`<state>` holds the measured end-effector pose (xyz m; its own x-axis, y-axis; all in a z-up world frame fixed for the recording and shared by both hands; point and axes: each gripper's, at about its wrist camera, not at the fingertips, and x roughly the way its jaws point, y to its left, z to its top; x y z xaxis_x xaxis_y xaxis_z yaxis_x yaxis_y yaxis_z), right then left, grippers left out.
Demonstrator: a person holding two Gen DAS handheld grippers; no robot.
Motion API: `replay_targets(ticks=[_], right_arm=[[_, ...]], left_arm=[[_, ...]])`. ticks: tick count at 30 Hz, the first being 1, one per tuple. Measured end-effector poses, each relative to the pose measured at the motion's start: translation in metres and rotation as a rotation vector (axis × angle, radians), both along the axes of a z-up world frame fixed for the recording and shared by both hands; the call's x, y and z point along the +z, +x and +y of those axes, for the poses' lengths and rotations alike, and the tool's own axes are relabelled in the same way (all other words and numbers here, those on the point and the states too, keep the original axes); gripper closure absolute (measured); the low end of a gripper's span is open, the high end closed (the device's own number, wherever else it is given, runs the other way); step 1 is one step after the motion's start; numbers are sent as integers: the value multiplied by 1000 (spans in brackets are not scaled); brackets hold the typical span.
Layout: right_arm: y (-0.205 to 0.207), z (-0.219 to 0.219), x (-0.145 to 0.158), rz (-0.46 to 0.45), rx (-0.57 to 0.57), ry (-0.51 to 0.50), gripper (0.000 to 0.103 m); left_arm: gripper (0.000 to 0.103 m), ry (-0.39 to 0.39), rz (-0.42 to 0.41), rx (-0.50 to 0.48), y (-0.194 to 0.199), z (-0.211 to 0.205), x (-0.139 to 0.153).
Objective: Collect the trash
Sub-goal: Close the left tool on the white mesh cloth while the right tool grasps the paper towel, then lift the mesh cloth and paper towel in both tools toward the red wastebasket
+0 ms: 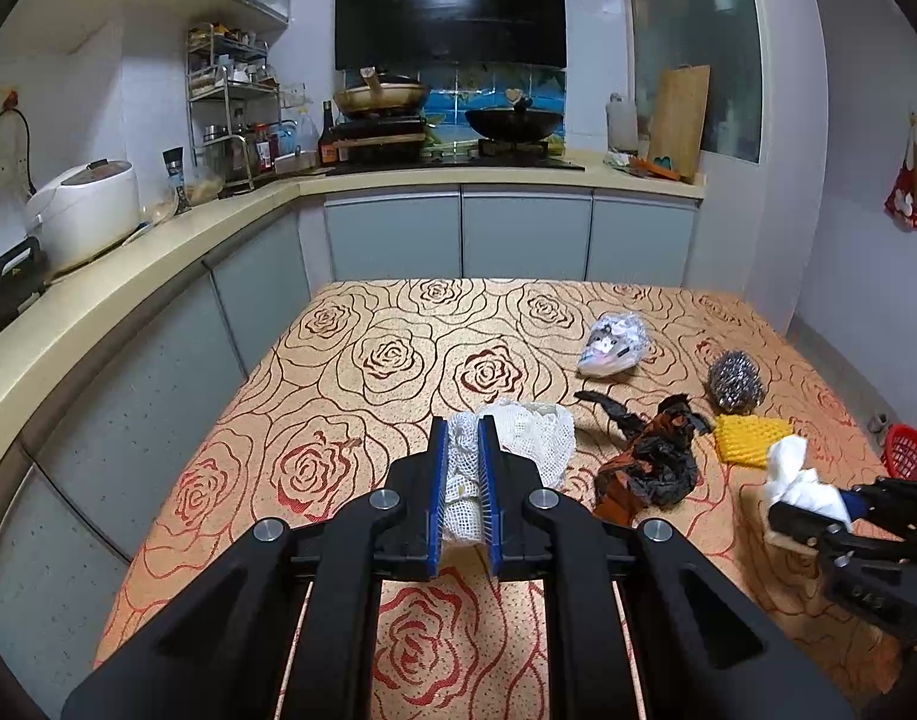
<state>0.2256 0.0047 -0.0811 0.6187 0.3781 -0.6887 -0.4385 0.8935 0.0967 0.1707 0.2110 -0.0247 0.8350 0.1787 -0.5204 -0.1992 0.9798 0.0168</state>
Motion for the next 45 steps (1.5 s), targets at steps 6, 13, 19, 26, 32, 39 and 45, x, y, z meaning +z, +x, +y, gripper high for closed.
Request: replay_targets(ticks=[6, 13, 19, 26, 32, 39, 45], right_arm=[[-9, -11, 32, -89, -23, 34, 74], [-12, -22, 61, -159, -52, 65, 74], [-17, -34, 78, -196, -72, 89, 74], [-22, -58, 94, -231, -129, 114, 74], [-24, -85, 101, -251, -193, 126, 74], [-27, -116, 104, -263, -255, 132, 74], [-33, -141, 107, -276, -308, 138, 74]], left_arm=[[93, 5, -32, -3, -4, -7, 14], [93, 7, -71, -2, -9, -16, 29], [93, 18, -88, -11, -11, -25, 37], [93, 27, -115, -43, -10, -43, 50], [93, 33, -131, -87, -8, -66, 56], [93, 46, -144, -161, -2, -101, 62], [93, 43, -154, -226, 1, -133, 64]])
